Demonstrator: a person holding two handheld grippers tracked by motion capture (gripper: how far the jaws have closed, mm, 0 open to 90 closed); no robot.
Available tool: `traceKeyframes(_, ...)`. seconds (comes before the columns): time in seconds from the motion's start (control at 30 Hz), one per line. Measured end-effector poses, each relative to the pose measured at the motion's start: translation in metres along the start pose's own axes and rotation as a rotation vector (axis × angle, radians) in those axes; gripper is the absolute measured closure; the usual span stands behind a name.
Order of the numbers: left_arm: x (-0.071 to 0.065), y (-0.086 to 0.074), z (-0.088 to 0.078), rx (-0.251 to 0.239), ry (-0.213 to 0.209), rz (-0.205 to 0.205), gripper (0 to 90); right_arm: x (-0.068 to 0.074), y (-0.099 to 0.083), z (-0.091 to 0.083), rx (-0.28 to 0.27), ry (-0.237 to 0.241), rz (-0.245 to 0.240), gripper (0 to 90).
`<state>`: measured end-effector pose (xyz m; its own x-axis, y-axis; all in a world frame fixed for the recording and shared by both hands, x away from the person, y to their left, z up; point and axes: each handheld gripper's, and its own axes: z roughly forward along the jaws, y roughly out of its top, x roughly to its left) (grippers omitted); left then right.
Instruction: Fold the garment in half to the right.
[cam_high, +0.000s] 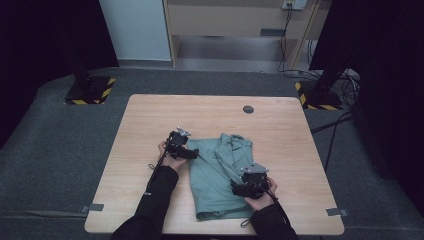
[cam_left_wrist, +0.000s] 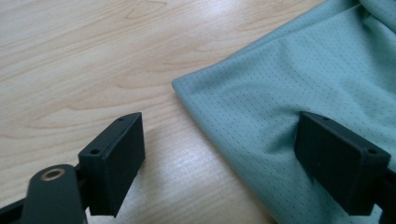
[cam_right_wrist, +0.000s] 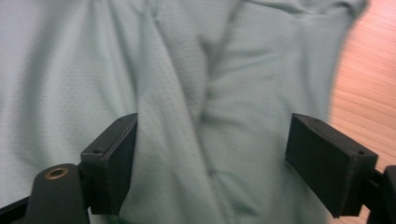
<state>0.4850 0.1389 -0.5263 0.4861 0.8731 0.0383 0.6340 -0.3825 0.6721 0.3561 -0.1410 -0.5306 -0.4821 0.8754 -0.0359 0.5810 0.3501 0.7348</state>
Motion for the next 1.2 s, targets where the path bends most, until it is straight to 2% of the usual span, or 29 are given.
traceKeyframes(0.13,0.0,0.002,0.0,0.009,0.0,-0.001,15.1,-0.019,-0.004,-0.005,-0.011,-0.027,0.058,18.8)
traceKeyframes(0.23,0.001,0.0,-0.002,0.016,-0.035,-0.044,17.6,-0.033,-0.009,-0.01,-0.02,-0.003,0.128,18.4)
traceKeyframes(0.43,0.006,-0.012,-0.021,-0.018,-0.126,-0.142,19.2,-0.037,-0.008,-0.024,-0.066,0.025,0.155,18.6)
traceKeyframes(0.53,0.005,-0.019,-0.032,-0.029,-0.157,-0.161,17.8,-0.036,-0.003,-0.032,-0.1,0.027,0.146,18.5)
traceKeyframes(0.6,-0.001,-0.025,-0.041,-0.03,-0.166,-0.156,16.3,-0.035,0.002,-0.035,-0.116,0.029,0.139,18.2)
traceKeyframes(0.67,-0.012,-0.032,-0.049,-0.031,-0.167,-0.132,14.9,-0.034,0.009,-0.035,-0.13,0.029,0.131,17.8)
traceKeyframes(0.9,-0.049,-0.057,-0.07,-0.045,-0.186,-0.098,9.9,-0.017,0.025,-0.017,-0.129,0.021,0.068,17.3)
traceKeyframes(1.07,-0.072,-0.074,-0.077,-0.039,-0.199,-0.082,7.6,-0.006,0.03,0.004,-0.094,0.018,0.019,17.9)
traceKeyframes(1.2,-0.085,-0.085,-0.076,-0.02,-0.172,-0.047,6.7,-0.002,0.031,0.021,-0.038,-0.004,0.0,18.7)
